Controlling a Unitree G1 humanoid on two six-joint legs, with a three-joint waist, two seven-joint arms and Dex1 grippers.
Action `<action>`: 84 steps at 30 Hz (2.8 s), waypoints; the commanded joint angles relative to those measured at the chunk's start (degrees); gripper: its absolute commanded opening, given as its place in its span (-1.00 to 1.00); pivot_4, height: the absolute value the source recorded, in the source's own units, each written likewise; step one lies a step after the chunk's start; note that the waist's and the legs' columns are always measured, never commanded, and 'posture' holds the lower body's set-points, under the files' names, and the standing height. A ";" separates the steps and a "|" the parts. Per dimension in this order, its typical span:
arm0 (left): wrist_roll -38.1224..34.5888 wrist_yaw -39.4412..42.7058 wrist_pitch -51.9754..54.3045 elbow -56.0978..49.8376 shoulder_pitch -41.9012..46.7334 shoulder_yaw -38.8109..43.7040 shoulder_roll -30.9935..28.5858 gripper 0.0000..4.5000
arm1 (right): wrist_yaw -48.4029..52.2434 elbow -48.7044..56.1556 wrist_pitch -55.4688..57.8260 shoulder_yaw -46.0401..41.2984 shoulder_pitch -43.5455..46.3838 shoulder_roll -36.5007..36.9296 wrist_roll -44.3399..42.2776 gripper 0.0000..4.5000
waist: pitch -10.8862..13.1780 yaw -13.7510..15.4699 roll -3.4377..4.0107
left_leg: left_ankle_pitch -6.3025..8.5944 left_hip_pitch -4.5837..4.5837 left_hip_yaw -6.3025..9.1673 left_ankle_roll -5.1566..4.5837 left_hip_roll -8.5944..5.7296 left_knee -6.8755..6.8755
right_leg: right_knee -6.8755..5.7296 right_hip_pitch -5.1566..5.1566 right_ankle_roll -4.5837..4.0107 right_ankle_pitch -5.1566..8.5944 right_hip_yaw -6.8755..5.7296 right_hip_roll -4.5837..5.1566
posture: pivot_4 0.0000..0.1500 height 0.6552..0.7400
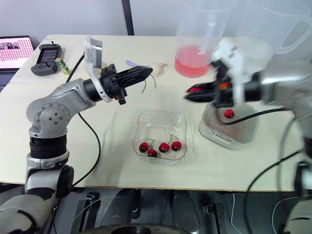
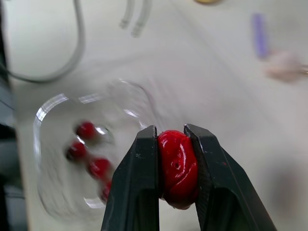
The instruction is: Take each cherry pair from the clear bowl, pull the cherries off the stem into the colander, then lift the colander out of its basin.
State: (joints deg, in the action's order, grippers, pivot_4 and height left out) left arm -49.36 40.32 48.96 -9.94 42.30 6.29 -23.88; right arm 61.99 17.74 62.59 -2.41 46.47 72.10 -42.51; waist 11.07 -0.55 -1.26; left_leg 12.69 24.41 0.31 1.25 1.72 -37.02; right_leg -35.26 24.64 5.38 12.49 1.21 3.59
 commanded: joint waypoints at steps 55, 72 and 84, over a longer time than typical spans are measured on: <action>-8.88 -2.20 15.70 1.45 -36.25 18.45 -16.67 -1.00 | 18.40 -5.01 -10.53 5.88 6.95 -14.47 2.12 0.97 | 0.01 -0.15 0.05 | 0.00 -0.03 -0.17 0.02 0.04 -0.09 | -0.23 0.13 -0.09 -0.07 0.13 0.09 | 1.00 0.81; -6.16 -7.78 11.68 9.66 -34.89 27.46 -17.87 0.98 | 16.37 -5.72 -12.11 6.65 6.07 -14.19 4.64 1.00 | 0.00 -0.37 0.04 | 0.00 -0.04 -0.21 0.02 0.09 -0.04 | -0.27 0.23 -0.14 -0.10 0.13 0.07 | 1.00 0.81; -6.74 9.07 7.06 1.29 -24.91 22.21 -28.21 0.98 | 14.45 -3.59 -11.88 6.36 4.46 -11.43 6.98 1.00 | 0.00 -0.03 0.01 | 0.01 0.06 -0.24 0.05 0.07 -0.05 | -0.17 0.24 -0.15 -0.11 0.09 0.13 | 1.00 0.81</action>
State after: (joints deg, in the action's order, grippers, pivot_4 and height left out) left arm -56.72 46.09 58.51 -5.62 16.60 29.68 -50.67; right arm 76.95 12.77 50.90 5.75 50.89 59.49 -36.09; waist 11.07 -0.57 -1.25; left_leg 12.71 24.46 0.05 1.31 1.79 -37.05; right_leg -35.39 24.87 5.22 12.38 1.31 3.73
